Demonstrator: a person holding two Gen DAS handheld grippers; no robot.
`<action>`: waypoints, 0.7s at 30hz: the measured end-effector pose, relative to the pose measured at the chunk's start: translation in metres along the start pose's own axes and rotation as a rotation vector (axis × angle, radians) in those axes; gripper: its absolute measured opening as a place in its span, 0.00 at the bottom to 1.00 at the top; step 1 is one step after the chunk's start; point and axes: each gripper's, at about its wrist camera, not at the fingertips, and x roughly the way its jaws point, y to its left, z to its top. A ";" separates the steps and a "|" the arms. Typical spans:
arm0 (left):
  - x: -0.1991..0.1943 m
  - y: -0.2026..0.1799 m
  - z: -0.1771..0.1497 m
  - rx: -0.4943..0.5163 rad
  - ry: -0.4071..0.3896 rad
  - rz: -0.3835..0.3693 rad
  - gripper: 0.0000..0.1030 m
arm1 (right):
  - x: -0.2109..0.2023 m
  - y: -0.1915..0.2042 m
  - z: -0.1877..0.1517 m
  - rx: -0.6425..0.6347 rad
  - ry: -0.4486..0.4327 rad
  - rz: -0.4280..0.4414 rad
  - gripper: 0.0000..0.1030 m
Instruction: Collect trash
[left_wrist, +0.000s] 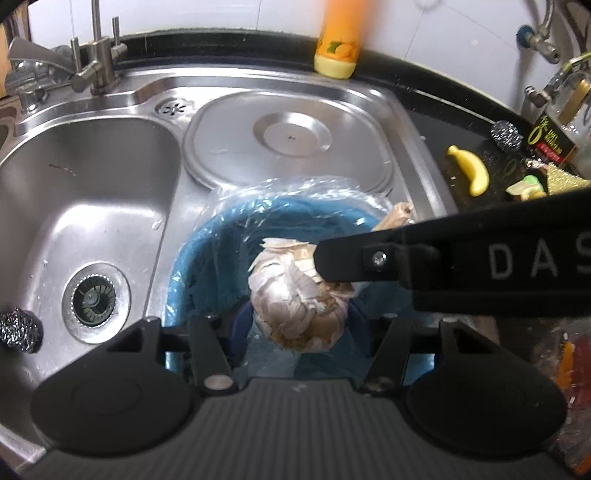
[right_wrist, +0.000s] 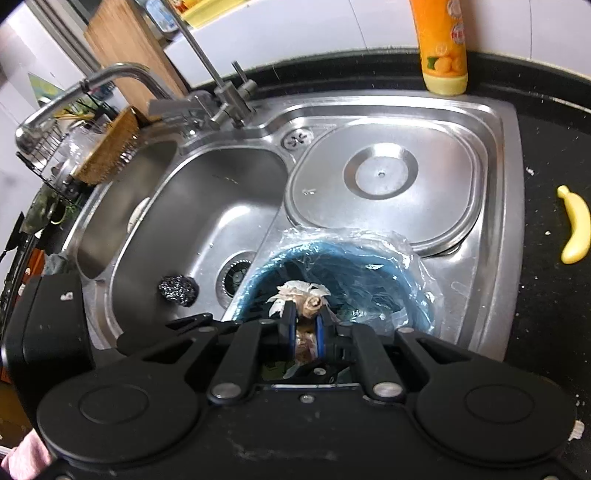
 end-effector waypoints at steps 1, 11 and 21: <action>0.003 0.000 0.001 0.002 0.004 0.001 0.54 | 0.001 -0.002 0.000 0.001 0.005 -0.004 0.10; 0.022 0.001 0.009 0.013 0.022 0.002 0.54 | 0.015 -0.013 0.007 0.038 0.039 -0.019 0.11; 0.008 -0.001 0.014 -0.013 -0.036 0.010 0.75 | 0.006 -0.016 0.007 0.037 0.024 -0.032 0.42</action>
